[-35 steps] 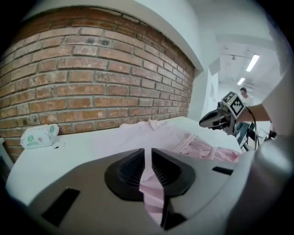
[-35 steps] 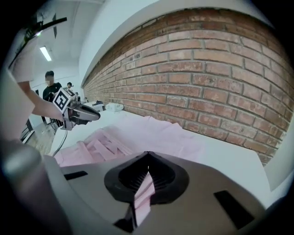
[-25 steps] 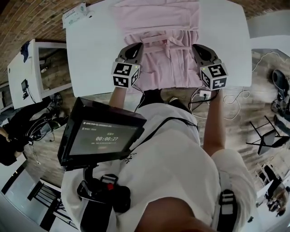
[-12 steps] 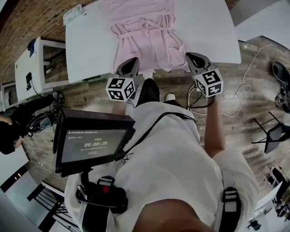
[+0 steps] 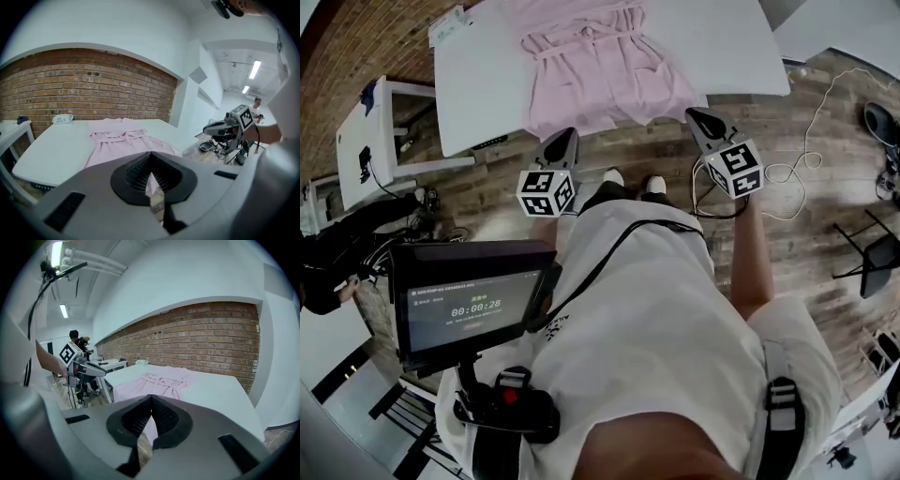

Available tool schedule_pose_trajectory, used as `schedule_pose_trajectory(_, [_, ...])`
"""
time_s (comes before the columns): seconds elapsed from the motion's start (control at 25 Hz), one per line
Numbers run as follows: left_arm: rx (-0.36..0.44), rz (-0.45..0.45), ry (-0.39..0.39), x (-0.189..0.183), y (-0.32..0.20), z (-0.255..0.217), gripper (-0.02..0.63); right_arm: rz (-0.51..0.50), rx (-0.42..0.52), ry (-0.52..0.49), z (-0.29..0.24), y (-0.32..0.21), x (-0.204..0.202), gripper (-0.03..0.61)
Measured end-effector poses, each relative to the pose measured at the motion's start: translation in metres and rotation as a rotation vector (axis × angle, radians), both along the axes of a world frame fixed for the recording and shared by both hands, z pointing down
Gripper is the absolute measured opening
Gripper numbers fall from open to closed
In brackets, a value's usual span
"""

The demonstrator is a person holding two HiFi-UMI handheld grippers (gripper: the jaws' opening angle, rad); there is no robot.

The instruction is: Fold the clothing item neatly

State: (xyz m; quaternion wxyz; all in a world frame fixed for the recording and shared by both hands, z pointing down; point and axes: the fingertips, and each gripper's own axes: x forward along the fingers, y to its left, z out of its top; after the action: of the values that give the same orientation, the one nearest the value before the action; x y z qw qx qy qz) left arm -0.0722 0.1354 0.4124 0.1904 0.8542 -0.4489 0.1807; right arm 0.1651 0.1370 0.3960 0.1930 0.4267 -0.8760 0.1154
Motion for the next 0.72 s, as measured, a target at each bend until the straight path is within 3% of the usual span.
schedule_pose_trajectory(0.28, [-0.002,-0.004,0.008,-0.029,0.017,0.011,0.002,0.040,-0.014,0.013,0.014,0.026,-0.007,0.005])
schedule_pose_trajectory(0.72, [-0.026,-0.003,-0.044,-0.110,0.037,0.042,0.002,0.076,-0.032,0.076,0.020,0.050,-0.052,0.005])
